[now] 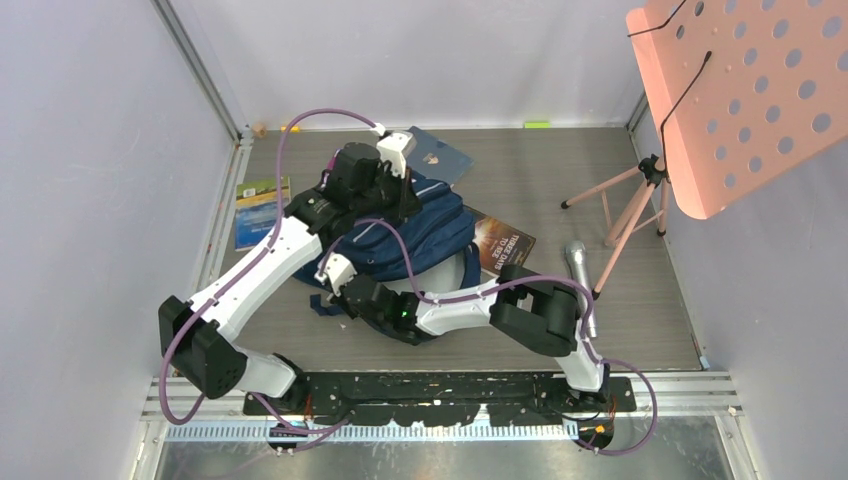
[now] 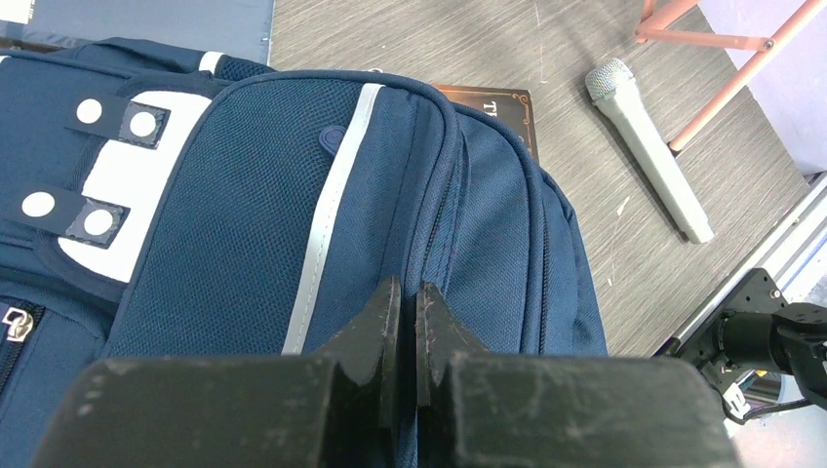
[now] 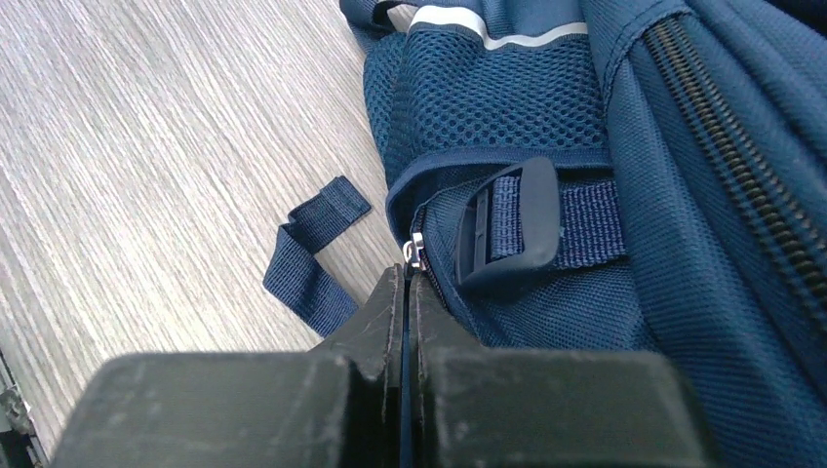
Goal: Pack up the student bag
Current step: Unzip the student bag at the center of the board.
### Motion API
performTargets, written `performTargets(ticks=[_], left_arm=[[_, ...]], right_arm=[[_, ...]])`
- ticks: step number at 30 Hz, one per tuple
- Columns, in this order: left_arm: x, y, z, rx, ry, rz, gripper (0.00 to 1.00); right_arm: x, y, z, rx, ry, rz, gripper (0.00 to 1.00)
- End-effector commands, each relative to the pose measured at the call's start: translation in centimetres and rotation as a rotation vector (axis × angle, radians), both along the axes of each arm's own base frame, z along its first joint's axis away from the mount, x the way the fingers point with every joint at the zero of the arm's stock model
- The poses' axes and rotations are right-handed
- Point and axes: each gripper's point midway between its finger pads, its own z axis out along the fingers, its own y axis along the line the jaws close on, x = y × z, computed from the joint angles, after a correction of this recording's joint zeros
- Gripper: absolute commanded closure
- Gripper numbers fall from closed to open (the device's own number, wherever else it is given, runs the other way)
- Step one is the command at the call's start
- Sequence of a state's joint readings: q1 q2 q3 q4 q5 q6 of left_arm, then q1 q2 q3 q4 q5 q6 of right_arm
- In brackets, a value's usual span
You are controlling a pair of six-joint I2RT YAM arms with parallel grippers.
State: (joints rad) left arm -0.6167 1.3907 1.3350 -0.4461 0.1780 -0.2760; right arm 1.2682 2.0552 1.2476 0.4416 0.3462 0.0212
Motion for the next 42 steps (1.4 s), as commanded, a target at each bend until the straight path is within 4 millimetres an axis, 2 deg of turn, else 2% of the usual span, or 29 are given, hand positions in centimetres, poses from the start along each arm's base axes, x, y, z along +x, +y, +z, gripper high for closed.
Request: performTargets(ticks=[1, 4, 5, 6, 7, 9, 12, 15, 17, 18, 20, 23, 26, 28, 30, 33, 34, 35, 36, 37, 40, 42], left_arm=[[-0.2, -0.5, 8.4, -0.192, -0.188, -0.003, 1.00], [-0.4, -0.2, 8.3, -0.173, -0.195, -0.003, 1.00], [-0.3, 0.0, 8.2, -0.161, -0.197, 0.002, 1.00], [-0.4, 0.3, 8.2, -0.150, -0.204, 0.004, 1.00], [-0.3, 0.6, 8.2, -0.137, -0.214, 0.009, 1.00], [-0.2, 1.5, 7.9, -0.108, -0.228, 0.030, 1.00], [0.1, 3.1, 7.4, -0.080, -0.244, 0.075, 1.00], [0.4, 4.7, 6.8, -0.061, -0.246, 0.118, 1.00], [0.5, 5.5, 6.3, -0.046, -0.242, 0.138, 1.00], [0.4, 5.8, 6.0, -0.042, -0.239, 0.143, 1.00], [0.2, 6.2, 5.2, -0.028, -0.229, 0.144, 1.00], [-0.4, 6.7, 4.5, -0.012, -0.224, 0.144, 1.00], [-0.9, 7.2, 3.8, -0.001, -0.219, 0.148, 1.00], [-1.2, 7.5, 3.5, 0.007, -0.215, 0.152, 1.00], [-1.5, 7.6, 3.2, 0.013, -0.206, 0.152, 1.00], [-2.3, 7.9, 3.0, 0.011, -0.206, 0.139, 1.00], [-2.6, 7.9, 2.7, 0.013, -0.203, 0.130, 1.00], [-3.1, 8.1, 2.7, 0.008, -0.208, 0.122, 1.00], [-3.5, 8.1, 2.5, 0.005, -0.211, 0.109, 1.00], [-4.0, 8.2, 2.2, 0.005, -0.212, 0.096, 1.00], [-5.3, 8.7, 1.0, 0.023, -0.217, 0.069, 1.00], [-6.1, 9.5, 0.3, 0.050, -0.223, 0.065, 1.00]], right_arm=[[1.6, 1.4, 2.7, 0.064, -0.069, -0.014, 0.99], [1.3, 1.4, 3.0, 0.065, -0.064, 0.006, 0.90], [1.0, 1.2, 3.4, 0.068, -0.063, 0.012, 0.78], [0.8, 1.1, 3.7, 0.072, -0.062, 0.021, 0.70], [0.5, 0.6, 4.2, 0.074, -0.064, 0.026, 0.55], [-0.5, -0.4, 5.2, 0.075, -0.067, 0.048, 0.42], [-2.5, -1.8, 6.7, 0.081, -0.060, 0.103, 0.35], [-4.4, -4.3, 8.8, 0.100, -0.030, 0.135, 0.32], [-5.6, -5.7, 9.7, 0.098, 0.016, 0.159, 0.27], [-6.4, -6.7, 10.3, 0.090, 0.051, 0.171, 0.21], [-7.4, -8.2, 11.2, 0.091, 0.094, 0.180, 0.17], [-8.3, -10.4, 13.0, 0.130, 0.127, 0.169, 0.16], [-8.9, -13.3, 16.0, 0.180, 0.121, 0.150, 0.12], [-9.1, -15.1, 17.2, 0.182, 0.112, 0.139, 0.10], [-8.8, -16.9, 18.4, 0.181, 0.086, 0.104, 0.07], [-6.3, -20.4, 19.3, 0.167, 0.040, -0.034, 0.01], [-4.6, -22.0, 18.7, 0.141, 0.043, -0.106, 0.01], [-3.9, -22.9, 18.6, 0.148, 0.059, -0.142, 0.00], [-2.0, -24.8, 17.5, 0.121, 0.083, -0.215, 0.00], [-1.2, -25.8, 17.2, 0.137, 0.106, -0.260, 0.00], [2.6, -30.5, 14.5, 0.129, 0.190, -0.440, 0.00], [4.3, -33.0, 12.6, 0.116, 0.253, -0.548, 0.00]])
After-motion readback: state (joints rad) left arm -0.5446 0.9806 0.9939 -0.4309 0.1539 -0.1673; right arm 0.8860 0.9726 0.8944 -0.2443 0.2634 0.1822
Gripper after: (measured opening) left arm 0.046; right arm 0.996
